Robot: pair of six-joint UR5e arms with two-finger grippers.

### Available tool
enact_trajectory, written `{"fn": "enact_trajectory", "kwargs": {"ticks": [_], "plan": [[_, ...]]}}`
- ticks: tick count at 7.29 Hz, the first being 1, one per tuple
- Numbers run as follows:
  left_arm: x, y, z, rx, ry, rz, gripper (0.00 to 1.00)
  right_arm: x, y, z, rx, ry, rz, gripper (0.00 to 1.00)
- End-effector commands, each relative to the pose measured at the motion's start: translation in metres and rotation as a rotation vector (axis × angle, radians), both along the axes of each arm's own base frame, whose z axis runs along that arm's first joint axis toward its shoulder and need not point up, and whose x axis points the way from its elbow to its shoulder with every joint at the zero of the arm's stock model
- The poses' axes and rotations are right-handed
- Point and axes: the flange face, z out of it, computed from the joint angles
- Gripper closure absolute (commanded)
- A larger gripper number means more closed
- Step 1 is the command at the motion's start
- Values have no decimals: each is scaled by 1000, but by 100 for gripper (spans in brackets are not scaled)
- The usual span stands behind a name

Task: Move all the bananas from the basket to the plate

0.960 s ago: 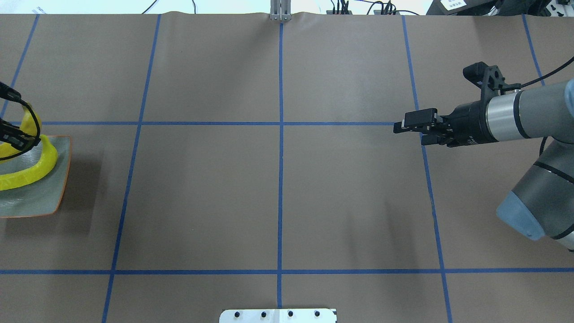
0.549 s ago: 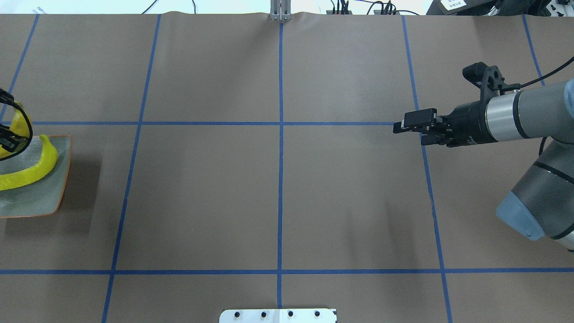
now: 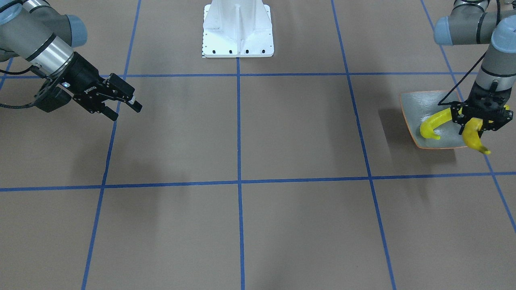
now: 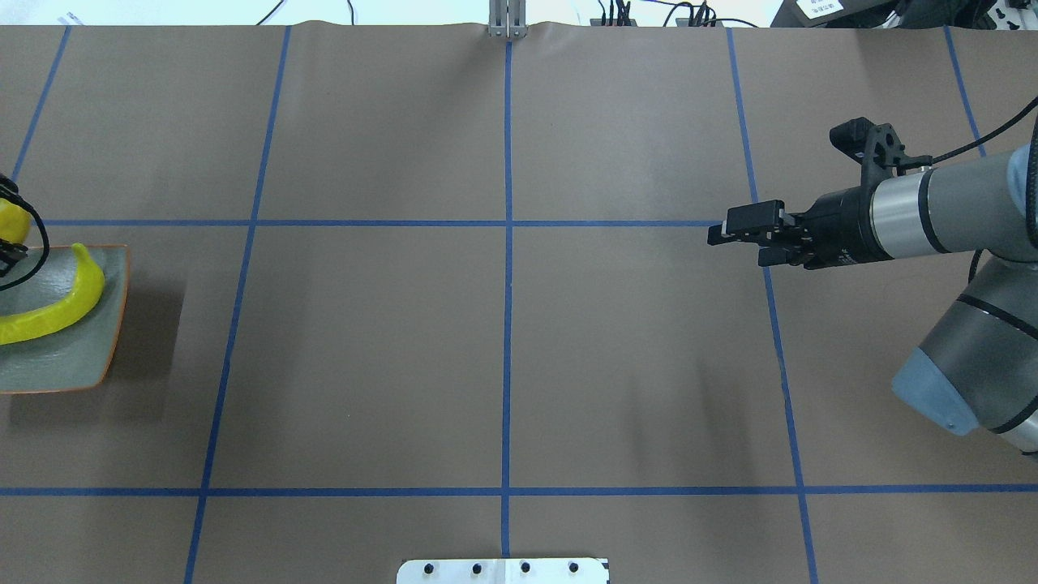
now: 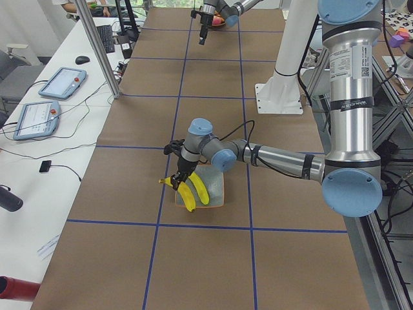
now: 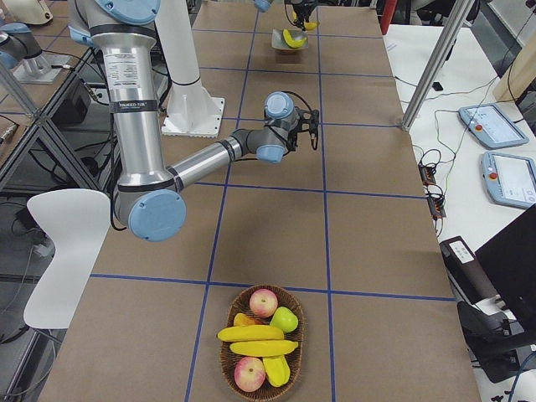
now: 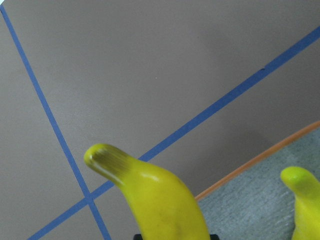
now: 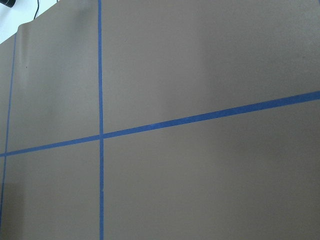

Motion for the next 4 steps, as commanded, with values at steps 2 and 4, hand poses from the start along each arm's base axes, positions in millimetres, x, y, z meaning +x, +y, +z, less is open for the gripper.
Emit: {"fn": "enact_trajectory", "kwargs": {"ticks": [2,4], "plan": [[21,6,1,-5,3,37,100,-1,1,0,0,0,-2,0],[24,7,9,-16,-7,43,100,-1,1,0,0,0,-3,0]]}}
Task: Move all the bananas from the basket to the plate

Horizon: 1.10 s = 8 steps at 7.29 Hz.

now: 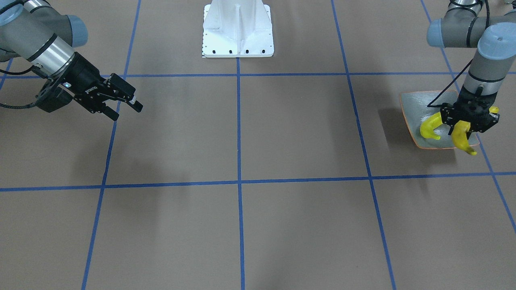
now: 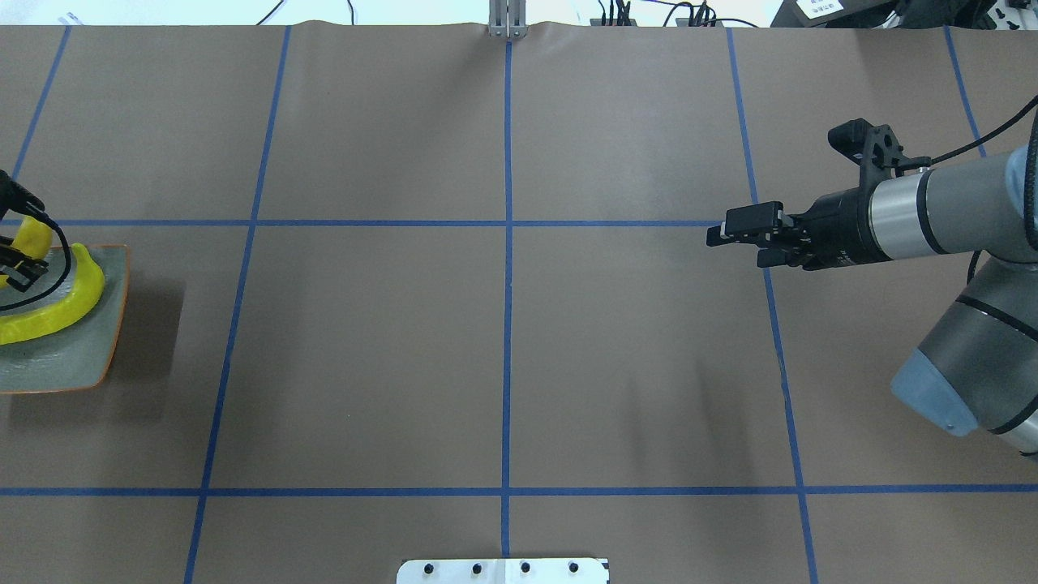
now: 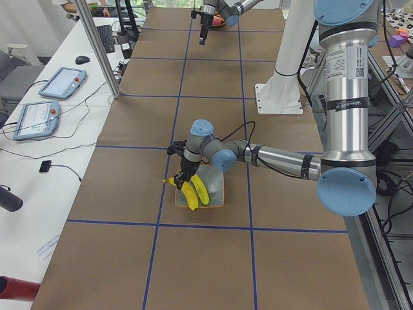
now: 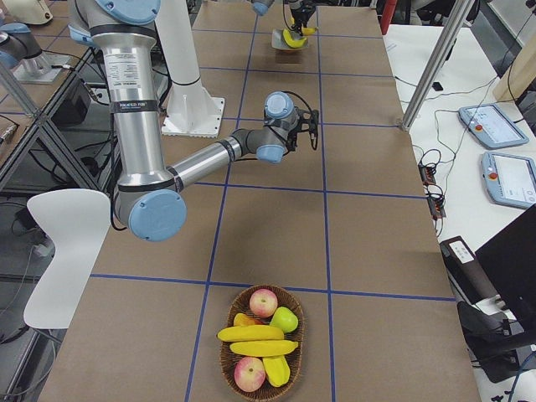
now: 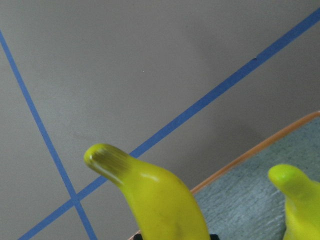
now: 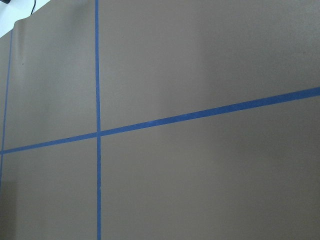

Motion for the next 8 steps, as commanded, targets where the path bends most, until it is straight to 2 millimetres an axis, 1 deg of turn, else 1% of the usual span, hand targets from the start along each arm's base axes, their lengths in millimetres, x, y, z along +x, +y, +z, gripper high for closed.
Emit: {"fn": "enact_trajectory", "kwargs": {"ticks": [1,2,3,5,8], "plan": [[6,1,3,-4,-3,10,88,0,0,0,-1,0,0,0],[8,3,3,-2,-3,18,48,0,0,0,0,0,-1,0],[11,-1,-3,6,6,17,0,0,1,-1,1,-2,0,0],[13,-3,-10,12,17,17,0,1,1,-2,0,-5,1,0],[15,1,-42,20,91,14,0,3,3,-4,4,-7,2,0]]}}
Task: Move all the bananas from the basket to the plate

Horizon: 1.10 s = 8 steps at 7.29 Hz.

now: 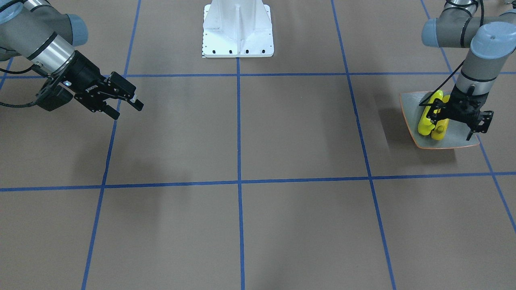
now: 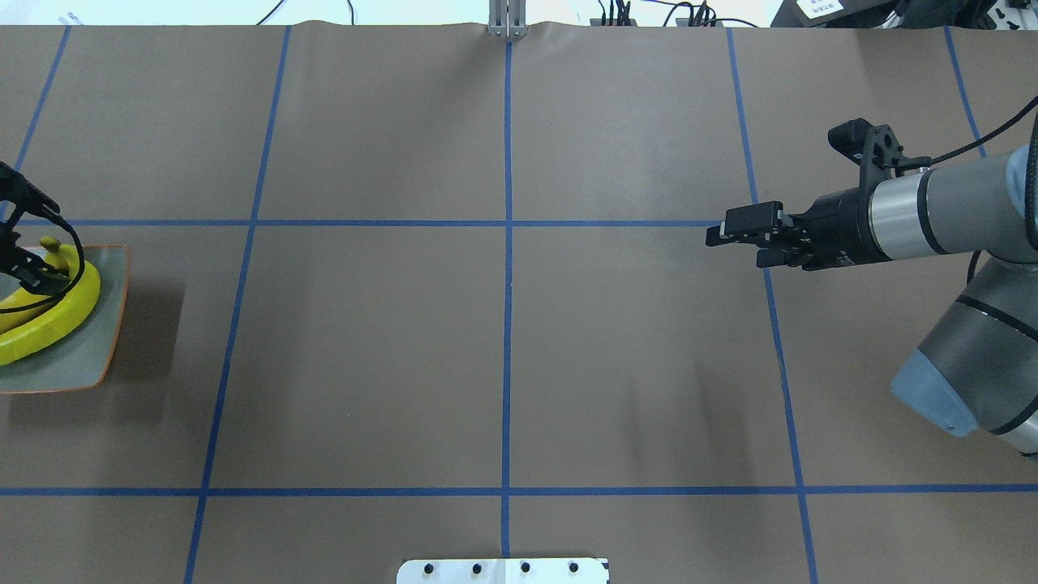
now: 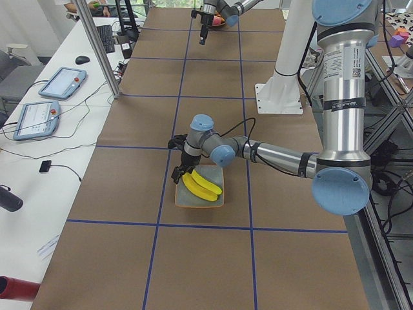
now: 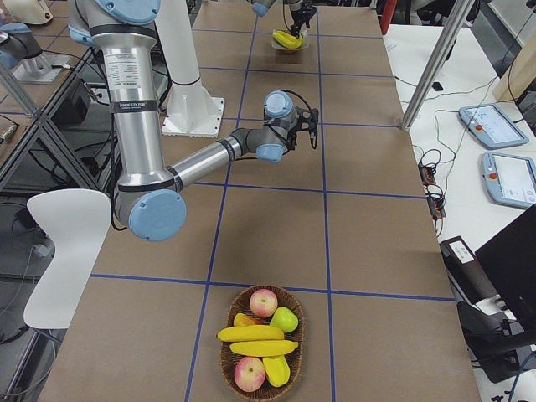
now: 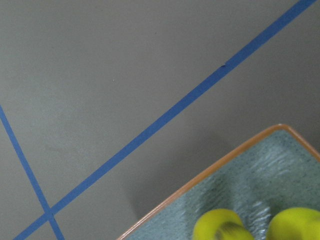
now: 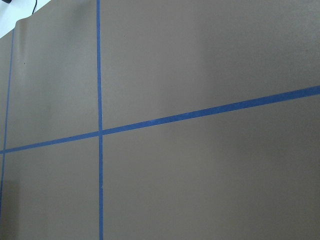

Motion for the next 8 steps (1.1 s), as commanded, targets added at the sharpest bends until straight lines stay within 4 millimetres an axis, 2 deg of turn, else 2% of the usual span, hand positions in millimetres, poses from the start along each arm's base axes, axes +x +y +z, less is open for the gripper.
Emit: {"fn": "enact_trajectory", "kwargs": {"ticks": [1,2,3,5,6,7,8], "plan": [[3,2,-29,-29,66,-21,0,6,1,2,0,2,5,0],[9,-3,-59,-77,87,-52,0,18,11,18,-7,8,10,0],[13,-8,-79,-102,102,-87,0,40,23,49,-2,4,27,0],[16,-3,-96,-147,170,-104,0,78,25,78,-30,26,83,0],[20,-6,-104,-176,203,-132,0,97,31,103,-59,66,105,0],[21,-6,-105,-194,215,-141,0,127,29,127,-47,114,130,0],[21,-6,-105,-194,216,-142,0,162,30,162,7,200,144,0]]}}
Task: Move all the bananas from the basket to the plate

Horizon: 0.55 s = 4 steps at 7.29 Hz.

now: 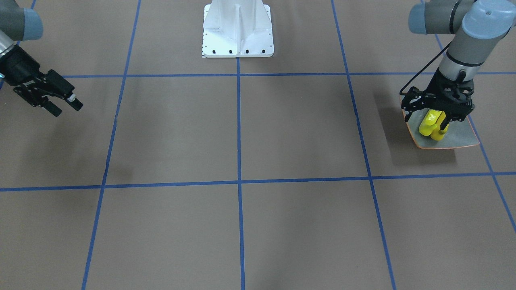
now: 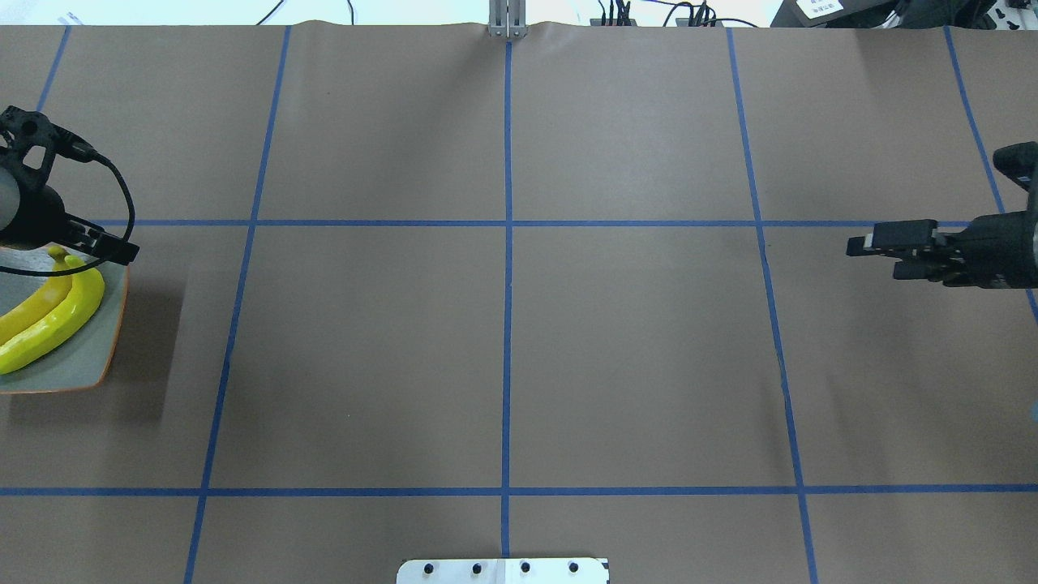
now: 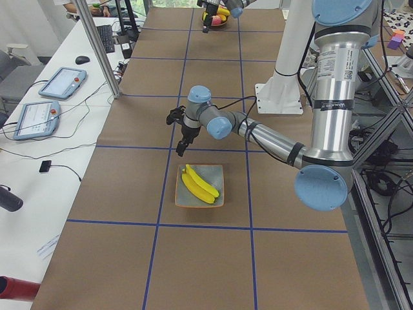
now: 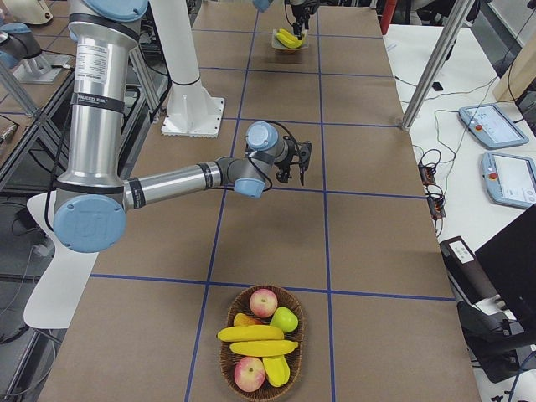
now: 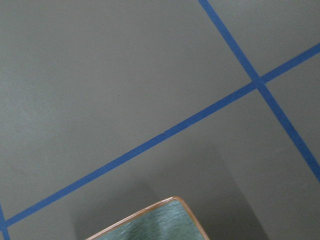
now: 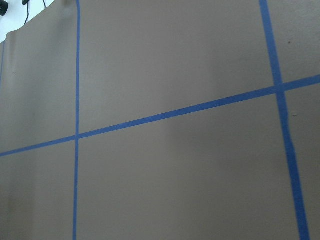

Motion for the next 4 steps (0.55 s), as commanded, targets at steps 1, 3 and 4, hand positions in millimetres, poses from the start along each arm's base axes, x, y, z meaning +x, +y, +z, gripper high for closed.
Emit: {"fn": "enact_trajectory", "kwargs": {"ticks": [1,3,4], "plan": [[1,-1,1,-20,9,-11,0,71,2,78,130,204,-7,0],[8,0,2,-29,11,-14,0,121,-3,121,88,310,-30,0],[8,0,2,-28,9,-15,0,159,3,138,58,322,-43,0]]}}
